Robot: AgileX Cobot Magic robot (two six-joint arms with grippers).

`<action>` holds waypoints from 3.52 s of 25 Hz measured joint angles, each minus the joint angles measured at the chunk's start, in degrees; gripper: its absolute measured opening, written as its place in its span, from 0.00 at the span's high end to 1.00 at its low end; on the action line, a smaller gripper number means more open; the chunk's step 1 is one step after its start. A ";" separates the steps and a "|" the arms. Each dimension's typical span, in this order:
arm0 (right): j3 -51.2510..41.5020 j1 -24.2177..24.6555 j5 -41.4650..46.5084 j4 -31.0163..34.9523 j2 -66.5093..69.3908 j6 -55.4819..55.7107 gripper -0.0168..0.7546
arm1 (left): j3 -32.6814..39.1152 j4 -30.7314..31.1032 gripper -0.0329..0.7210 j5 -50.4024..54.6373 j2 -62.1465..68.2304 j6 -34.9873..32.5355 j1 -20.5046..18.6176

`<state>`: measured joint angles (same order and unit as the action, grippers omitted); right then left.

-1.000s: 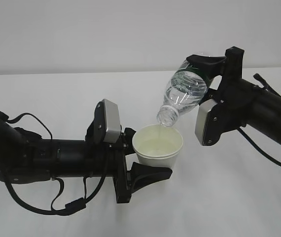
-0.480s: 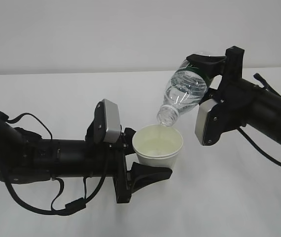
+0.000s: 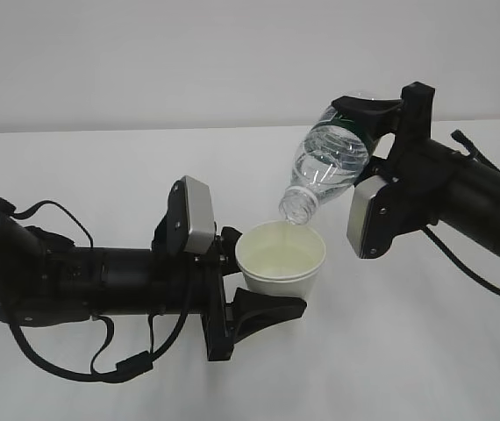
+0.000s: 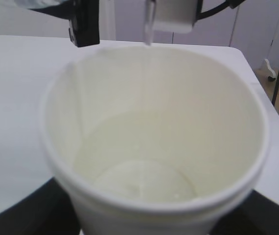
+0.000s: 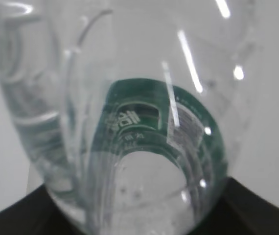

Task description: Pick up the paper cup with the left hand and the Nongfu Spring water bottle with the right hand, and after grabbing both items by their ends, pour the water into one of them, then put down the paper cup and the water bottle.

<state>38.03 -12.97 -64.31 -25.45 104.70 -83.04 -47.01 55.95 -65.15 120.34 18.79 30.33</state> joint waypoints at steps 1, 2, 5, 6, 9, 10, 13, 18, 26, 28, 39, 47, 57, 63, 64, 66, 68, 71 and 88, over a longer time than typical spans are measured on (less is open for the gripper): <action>0.00 0.00 0.00 0.00 0.00 0.00 0.39 | 0.00 0.00 0.32 0.00 0.00 0.00 0.00; 0.00 0.00 0.00 0.00 0.00 0.00 0.39 | 0.00 0.00 0.32 0.00 0.00 0.00 0.00; 0.00 0.00 0.00 0.00 0.00 0.00 0.39 | 0.00 0.00 0.32 0.00 0.00 0.00 0.00; 0.00 0.00 0.00 0.00 0.00 0.00 0.39 | 0.00 -0.03 0.32 0.00 0.00 0.00 0.00; 0.00 0.00 0.00 0.00 0.00 0.00 0.39 | 0.00 -0.03 0.32 0.00 0.00 0.00 0.00; 0.00 0.00 0.00 0.00 0.00 0.00 0.39 | 0.00 -0.03 0.32 0.00 0.00 0.00 0.00; 0.00 0.00 0.00 0.00 0.00 0.00 0.39 | 0.00 -0.13 0.32 0.00 0.00 0.00 0.00; 0.00 0.00 0.00 0.00 0.00 0.00 0.39 | 0.00 -0.13 0.32 0.00 0.00 0.00 0.00; 0.00 0.00 0.00 0.00 0.00 -0.30 0.39 | 0.00 -0.15 0.32 0.00 0.00 0.00 0.00; 0.00 0.00 0.00 0.00 0.00 -0.39 0.39 | 0.00 -0.15 0.32 0.00 0.00 0.00 0.00; 0.00 0.00 0.00 0.00 0.00 -0.63 0.39 | 0.00 -0.15 0.32 0.00 0.00 0.00 0.00; 0.00 0.00 0.00 0.00 0.00 -0.63 0.39 | 0.00 -0.15 0.32 0.00 0.00 0.00 0.00; 0.00 0.00 0.00 0.00 0.00 -0.87 0.39 | 0.00 -0.15 0.32 0.00 0.00 0.00 0.00; 0.00 0.00 0.00 0.00 0.00 -1.14 0.39 | 0.00 -0.15 0.32 0.00 0.00 0.00 0.00; 0.00 0.00 0.00 0.00 0.00 -1.39 0.39 | 0.00 -0.15 0.32 0.00 0.00 0.00 0.00; 0.00 0.00 0.00 0.00 0.00 -1.83 0.39 | 0.00 -0.15 0.32 0.00 0.00 0.00 0.00; 0.00 0.00 0.00 0.00 0.00 -1.94 0.39 | 0.00 -0.15 0.32 0.00 0.00 0.00 0.00; 0.00 0.00 0.00 0.00 0.00 -1.96 0.39 | 0.00 -0.15 0.32 0.00 0.00 0.00 0.00; 0.00 0.00 0.00 0.00 0.00 -2.17 0.39 | 0.00 -0.15 0.32 0.00 0.00 0.00 0.00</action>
<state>38.03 -12.97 -64.31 -25.45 104.70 -85.21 -47.01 55.79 -65.15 120.34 18.79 30.33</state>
